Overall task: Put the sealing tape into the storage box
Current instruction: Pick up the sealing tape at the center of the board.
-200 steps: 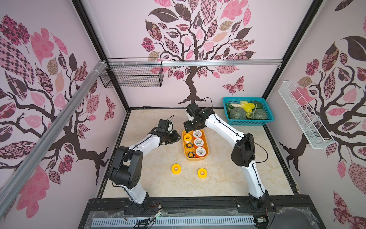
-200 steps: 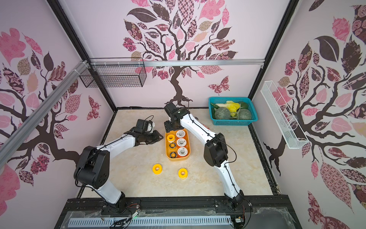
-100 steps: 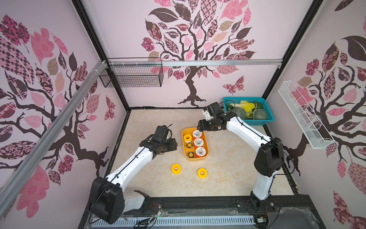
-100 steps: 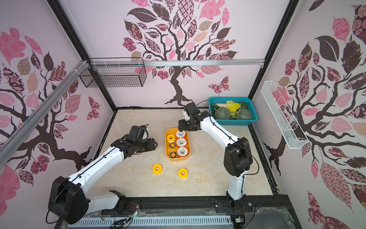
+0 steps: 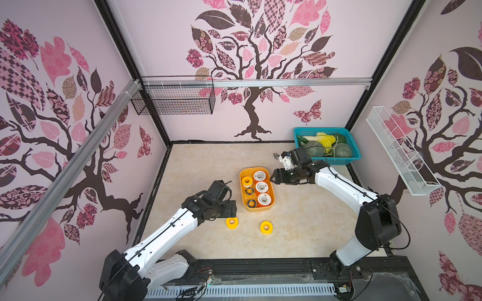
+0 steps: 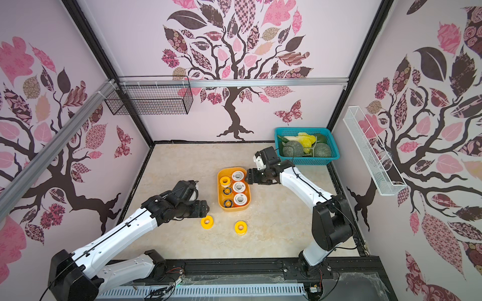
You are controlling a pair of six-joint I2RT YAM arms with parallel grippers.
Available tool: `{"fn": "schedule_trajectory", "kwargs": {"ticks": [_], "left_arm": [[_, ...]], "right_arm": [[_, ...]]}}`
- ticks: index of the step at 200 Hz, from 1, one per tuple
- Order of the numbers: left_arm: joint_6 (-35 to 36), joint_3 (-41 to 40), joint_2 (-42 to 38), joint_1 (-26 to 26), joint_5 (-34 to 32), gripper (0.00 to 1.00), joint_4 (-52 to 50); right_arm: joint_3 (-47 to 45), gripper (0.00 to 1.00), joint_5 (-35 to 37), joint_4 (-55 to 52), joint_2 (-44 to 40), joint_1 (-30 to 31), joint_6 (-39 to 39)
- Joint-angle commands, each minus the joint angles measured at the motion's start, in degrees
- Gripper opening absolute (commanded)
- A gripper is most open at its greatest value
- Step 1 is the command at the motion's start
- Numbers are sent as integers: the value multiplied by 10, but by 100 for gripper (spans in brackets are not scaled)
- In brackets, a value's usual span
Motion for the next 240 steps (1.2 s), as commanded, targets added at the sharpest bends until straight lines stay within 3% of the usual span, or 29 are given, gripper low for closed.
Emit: {"fn": "schedule_trajectory", "kwargs": {"ticks": [1,40,71,96,136,240], "left_arm": [[-14,15,31,-35,-68,88,-22],[2,15,83,-62,-79,91,-22],[39,-7,94,-62,-23,90,27],[45,-9,123,-62,-16,88,39],[28,-5,163,-63,-49,87,32],[14,-13,207,-62,-50,86,52]], "right_arm": [[-12,76,-25,24,-27,-15,3],[-27,76,-26,16,-28,-25,0],[-29,76,-38,13,-20,-27,0],[-29,75,-53,13,-8,-26,5],[-28,75,-59,10,0,-27,6],[-20,75,-64,6,10,-26,5]]}}
